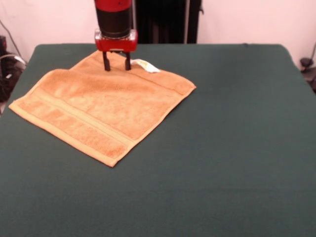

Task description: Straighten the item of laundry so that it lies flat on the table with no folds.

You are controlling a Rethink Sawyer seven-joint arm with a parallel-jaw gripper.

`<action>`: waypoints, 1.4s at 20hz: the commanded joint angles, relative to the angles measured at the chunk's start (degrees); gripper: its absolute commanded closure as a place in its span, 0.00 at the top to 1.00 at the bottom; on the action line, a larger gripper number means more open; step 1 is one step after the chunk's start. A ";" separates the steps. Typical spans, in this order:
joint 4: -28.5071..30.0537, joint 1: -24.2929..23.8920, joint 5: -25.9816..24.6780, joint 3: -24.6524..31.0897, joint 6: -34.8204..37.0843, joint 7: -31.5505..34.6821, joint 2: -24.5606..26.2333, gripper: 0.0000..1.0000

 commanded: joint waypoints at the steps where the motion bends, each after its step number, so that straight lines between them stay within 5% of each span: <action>1: -10.66 -3.34 -4.67 3.30 -7.88 3.17 16.53 1.00; 12: -14.01 -9.86 -5.14 8.57 -3.19 -0.30 22.34 1.00; 28: -10.66 -10.68 -2.96 9.69 10.01 -0.22 22.60 1.00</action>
